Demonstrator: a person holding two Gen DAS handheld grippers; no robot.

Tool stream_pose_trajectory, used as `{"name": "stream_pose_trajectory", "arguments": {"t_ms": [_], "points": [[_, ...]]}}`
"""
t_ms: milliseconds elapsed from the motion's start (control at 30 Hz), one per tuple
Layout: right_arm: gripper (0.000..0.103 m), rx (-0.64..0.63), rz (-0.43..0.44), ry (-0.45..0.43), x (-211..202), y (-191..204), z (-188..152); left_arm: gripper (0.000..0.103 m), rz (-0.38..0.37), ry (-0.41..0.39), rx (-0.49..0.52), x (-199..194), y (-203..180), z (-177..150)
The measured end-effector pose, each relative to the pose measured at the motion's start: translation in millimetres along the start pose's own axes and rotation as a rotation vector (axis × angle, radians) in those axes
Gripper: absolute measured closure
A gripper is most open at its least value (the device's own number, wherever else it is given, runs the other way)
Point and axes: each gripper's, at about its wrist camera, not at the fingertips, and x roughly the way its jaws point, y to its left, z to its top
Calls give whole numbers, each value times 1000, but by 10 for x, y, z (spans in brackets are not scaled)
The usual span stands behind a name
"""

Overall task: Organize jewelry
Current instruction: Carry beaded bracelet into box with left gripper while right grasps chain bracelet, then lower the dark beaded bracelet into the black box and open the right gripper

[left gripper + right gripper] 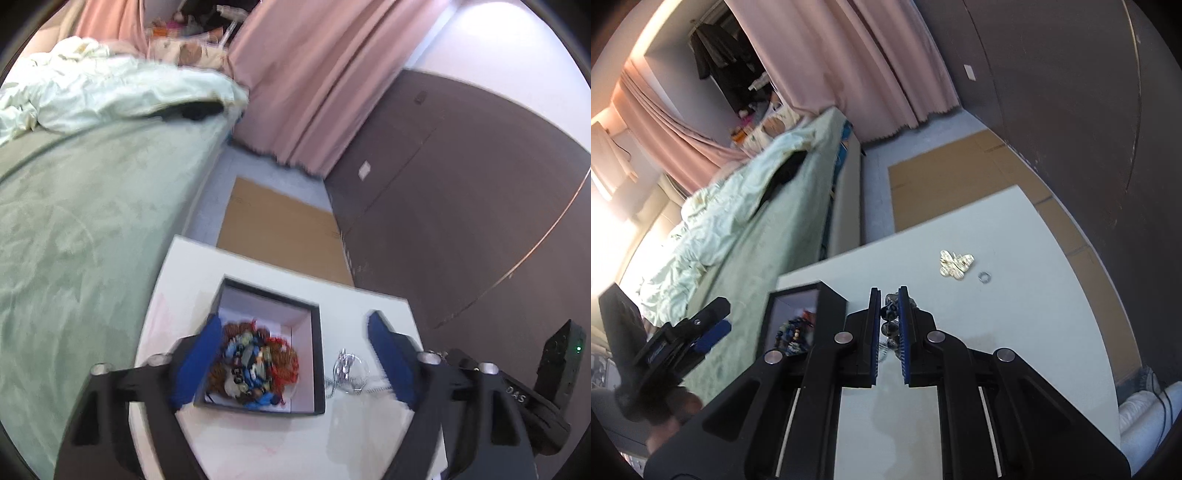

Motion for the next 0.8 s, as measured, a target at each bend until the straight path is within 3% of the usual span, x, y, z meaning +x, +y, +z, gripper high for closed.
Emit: {"name": "stream_pose_trajectory", "arguments": {"t_ms": [600, 800], "points": [[93, -48, 138, -130, -463, 493, 131, 21, 16, -13, -31, -119, 173, 130], [93, -85, 193, -133, -476, 756, 105, 21, 16, -29, -48, -180, 247, 179]]}}
